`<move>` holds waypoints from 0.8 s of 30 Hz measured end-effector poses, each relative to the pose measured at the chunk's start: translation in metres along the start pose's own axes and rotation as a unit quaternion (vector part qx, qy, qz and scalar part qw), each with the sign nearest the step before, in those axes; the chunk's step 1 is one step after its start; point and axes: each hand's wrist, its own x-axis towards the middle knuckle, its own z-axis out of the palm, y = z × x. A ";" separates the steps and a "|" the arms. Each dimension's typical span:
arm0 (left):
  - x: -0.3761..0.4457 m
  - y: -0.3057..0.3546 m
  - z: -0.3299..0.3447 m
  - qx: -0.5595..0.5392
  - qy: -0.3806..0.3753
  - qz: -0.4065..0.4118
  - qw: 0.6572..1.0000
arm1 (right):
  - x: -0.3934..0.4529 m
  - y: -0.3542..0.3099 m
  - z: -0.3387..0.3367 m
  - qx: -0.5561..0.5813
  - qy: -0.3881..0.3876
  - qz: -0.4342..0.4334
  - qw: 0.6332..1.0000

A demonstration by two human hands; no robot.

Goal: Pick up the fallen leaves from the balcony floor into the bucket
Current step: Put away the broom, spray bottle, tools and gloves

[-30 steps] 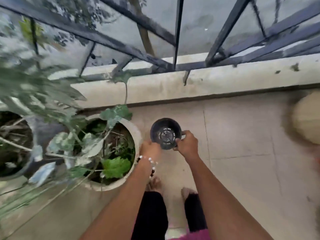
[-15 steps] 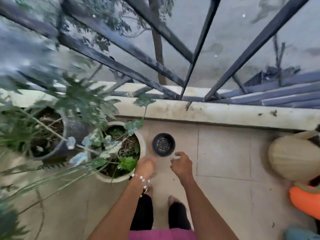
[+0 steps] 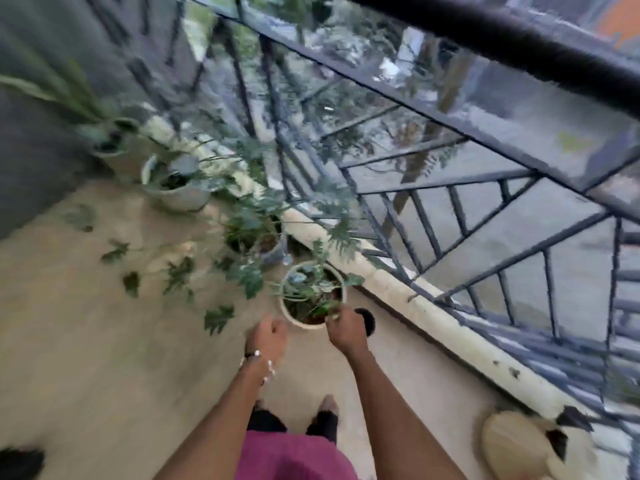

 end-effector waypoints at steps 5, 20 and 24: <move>-0.083 -0.042 -0.116 0.067 0.099 0.008 0.993 | -0.055 -0.088 0.052 -0.152 -0.071 -0.101 0.981; -0.216 -0.384 -0.366 0.060 0.233 -0.217 0.946 | -0.219 -0.296 0.375 -0.314 -0.234 -0.321 0.862; -0.227 -0.439 -0.401 0.026 0.246 -0.265 0.932 | -0.240 -0.335 0.439 -0.354 -0.262 -0.352 0.826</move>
